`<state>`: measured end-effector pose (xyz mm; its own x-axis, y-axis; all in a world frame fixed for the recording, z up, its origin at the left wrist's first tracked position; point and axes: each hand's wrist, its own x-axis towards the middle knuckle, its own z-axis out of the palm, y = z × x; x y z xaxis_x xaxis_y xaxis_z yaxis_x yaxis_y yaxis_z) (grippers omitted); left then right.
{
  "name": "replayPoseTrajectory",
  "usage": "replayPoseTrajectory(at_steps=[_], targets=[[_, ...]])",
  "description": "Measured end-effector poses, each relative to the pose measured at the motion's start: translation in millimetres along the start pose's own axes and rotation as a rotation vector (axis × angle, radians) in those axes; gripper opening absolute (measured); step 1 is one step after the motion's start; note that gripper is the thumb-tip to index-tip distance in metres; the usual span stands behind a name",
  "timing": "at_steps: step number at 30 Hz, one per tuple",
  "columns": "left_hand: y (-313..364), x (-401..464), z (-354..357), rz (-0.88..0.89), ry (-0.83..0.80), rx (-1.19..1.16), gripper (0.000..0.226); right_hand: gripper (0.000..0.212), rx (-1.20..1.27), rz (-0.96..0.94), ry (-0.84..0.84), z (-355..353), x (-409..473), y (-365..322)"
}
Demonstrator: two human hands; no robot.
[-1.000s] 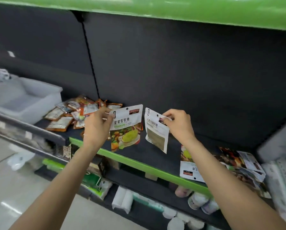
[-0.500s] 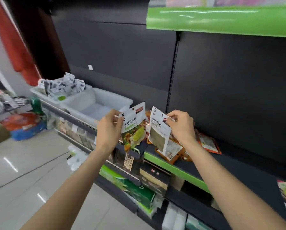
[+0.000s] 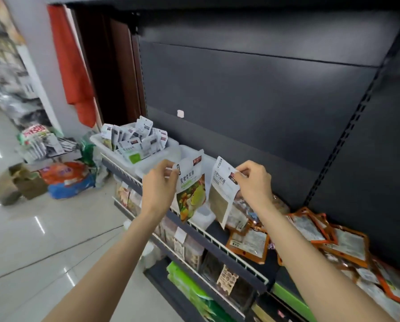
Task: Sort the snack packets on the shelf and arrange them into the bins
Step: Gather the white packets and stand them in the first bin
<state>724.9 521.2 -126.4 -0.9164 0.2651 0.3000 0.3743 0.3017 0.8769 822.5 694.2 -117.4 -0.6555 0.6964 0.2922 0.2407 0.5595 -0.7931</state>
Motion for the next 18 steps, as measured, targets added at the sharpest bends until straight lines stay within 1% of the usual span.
replayPoseTrajectory(at_steps=[3,7,9,12,15,18], targets=[[-11.8,51.8,-14.0,0.019,0.02,0.015,0.004,0.009,0.096,0.018,-0.033,40.4,41.5,-18.1],[-36.7,110.1,-32.9,0.024,0.064,0.018,0.004,0.017,0.147,0.007,-0.065,88.0,89.2,-37.2],[-52.7,136.9,-42.7,0.0,0.098,0.011,0.004,0.019,0.153,0.014,-0.071,111.7,107.1,-46.9],[-73.3,172.6,-58.8,-0.032,0.145,-0.016,0.004,0.018,0.15,0.027,-0.066,149.3,129.6,-57.8],[-96.6,213.1,-76.9,-0.021,0.206,-0.01,0.008,0.018,0.153,0.04,-0.056,188.9,149.9,-70.1],[-123.5,256.7,-92.8,0.001,0.198,0.02,0.007,0.015,0.166,0.062,-0.033,229.9,165.5,-86.1]])
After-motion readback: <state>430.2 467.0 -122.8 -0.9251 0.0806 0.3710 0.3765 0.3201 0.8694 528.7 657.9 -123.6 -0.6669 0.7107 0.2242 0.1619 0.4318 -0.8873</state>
